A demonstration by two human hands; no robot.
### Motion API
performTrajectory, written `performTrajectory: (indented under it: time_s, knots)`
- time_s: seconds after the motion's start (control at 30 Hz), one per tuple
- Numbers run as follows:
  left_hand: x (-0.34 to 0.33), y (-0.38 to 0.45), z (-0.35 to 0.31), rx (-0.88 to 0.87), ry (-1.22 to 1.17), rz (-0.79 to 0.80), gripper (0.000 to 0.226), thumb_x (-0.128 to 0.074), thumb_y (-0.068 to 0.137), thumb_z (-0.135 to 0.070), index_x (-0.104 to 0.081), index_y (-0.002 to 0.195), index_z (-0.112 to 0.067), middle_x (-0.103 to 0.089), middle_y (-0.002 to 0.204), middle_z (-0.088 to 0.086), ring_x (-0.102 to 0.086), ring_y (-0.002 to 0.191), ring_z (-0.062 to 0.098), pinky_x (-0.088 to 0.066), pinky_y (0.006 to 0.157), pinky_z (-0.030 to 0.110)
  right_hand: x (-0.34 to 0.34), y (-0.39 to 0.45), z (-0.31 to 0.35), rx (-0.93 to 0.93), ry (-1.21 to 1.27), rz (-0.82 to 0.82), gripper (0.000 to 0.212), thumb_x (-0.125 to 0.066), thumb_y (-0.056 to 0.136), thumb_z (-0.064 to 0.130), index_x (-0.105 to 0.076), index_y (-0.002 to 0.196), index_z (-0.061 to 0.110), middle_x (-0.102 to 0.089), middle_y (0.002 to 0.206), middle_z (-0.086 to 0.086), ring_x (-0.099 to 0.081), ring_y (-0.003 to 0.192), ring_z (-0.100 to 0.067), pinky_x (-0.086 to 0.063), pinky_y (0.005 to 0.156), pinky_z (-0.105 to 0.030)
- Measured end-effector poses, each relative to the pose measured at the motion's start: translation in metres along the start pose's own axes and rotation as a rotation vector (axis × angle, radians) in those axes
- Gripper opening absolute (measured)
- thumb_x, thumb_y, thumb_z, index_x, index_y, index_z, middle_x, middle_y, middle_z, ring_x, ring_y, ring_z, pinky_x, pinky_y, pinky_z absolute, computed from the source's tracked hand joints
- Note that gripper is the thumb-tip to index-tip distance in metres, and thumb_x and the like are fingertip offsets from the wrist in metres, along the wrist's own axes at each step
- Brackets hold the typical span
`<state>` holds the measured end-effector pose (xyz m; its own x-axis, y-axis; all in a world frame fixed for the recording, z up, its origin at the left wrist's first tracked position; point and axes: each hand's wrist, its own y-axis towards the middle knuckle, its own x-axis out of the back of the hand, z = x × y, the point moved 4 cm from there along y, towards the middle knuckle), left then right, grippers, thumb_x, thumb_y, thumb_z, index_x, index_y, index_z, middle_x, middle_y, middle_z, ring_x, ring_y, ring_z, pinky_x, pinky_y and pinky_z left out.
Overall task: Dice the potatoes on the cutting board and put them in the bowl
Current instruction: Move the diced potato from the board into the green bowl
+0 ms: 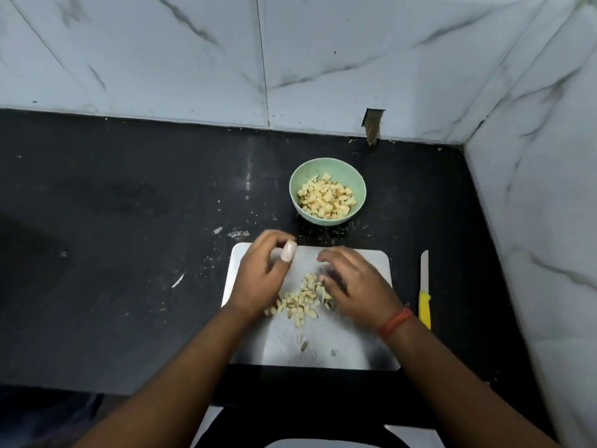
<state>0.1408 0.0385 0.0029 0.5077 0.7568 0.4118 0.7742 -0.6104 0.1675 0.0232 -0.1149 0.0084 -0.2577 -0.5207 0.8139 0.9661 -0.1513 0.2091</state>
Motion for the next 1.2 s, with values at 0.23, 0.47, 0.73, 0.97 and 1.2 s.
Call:
performTrajectory:
  time_s: [0.23, 0.47, 0.73, 0.97, 1.2]
  knots:
    - [-0.011, -0.042, 0.016, -0.073, 0.214, 0.145, 0.046, -0.047, 0.101, -0.052, -0.064, 0.125, -0.017, -0.058, 0.133, -0.005, -0.053, 0.127, 0.011, -0.045, 0.108, 0.039, -0.033, -0.038, 0.026, 0.169, -0.282, 0.265, 0.089, -0.047, 0.084, 0.075, -0.035, 0.150, 0.016, -0.031, 0.157, -0.002, -0.014, 0.149, -0.015, -0.006, 0.123, -0.037]
    - [-0.009, -0.061, 0.014, -0.083, 0.246, 0.130, 0.051, -0.047, 0.099, -0.051, -0.063, 0.129, -0.013, -0.054, 0.142, -0.003, -0.049, 0.133, 0.012, -0.040, 0.114, 0.042, -0.043, -0.037, 0.025, 0.093, -0.368, 0.203, 0.080, -0.051, 0.089, 0.061, -0.036, 0.148, 0.011, -0.030, 0.157, -0.006, -0.019, 0.149, -0.021, -0.020, 0.120, -0.045]
    - [-0.017, -0.082, 0.023, -0.112, 0.397, 0.287, 0.071, -0.036, 0.102, -0.063, -0.049, 0.147, -0.010, -0.040, 0.158, 0.005, -0.032, 0.148, 0.015, -0.024, 0.124, 0.048, -0.038, -0.045, 0.017, -0.047, -0.339, 0.115, 0.062, -0.045, 0.097, 0.045, -0.033, 0.150, 0.014, -0.028, 0.159, -0.003, -0.018, 0.148, -0.017, -0.012, 0.123, -0.041]
    - [-0.028, -0.084, 0.026, -0.197, 0.617, 0.368, 0.079, -0.021, 0.104, -0.067, -0.037, 0.157, -0.011, -0.031, 0.165, 0.007, -0.021, 0.155, 0.017, -0.009, 0.129, 0.044, -0.021, -0.060, -0.006, -0.036, -0.287, 0.259, 0.090, -0.040, 0.088, 0.073, -0.011, 0.157, 0.023, -0.001, 0.164, 0.008, 0.008, 0.149, -0.006, 0.004, 0.122, -0.032]
    - [-0.035, -0.077, 0.026, -0.222, 0.665, 0.379, 0.082, -0.013, 0.103, -0.069, -0.035, 0.157, -0.011, -0.032, 0.164, 0.010, -0.022, 0.154, 0.023, -0.010, 0.129, 0.044, -0.018, -0.058, -0.014, -0.090, -0.272, 0.160, 0.077, -0.047, 0.095, 0.056, -0.019, 0.156, 0.017, -0.010, 0.164, 0.002, -0.006, 0.150, -0.012, -0.007, 0.124, -0.034]
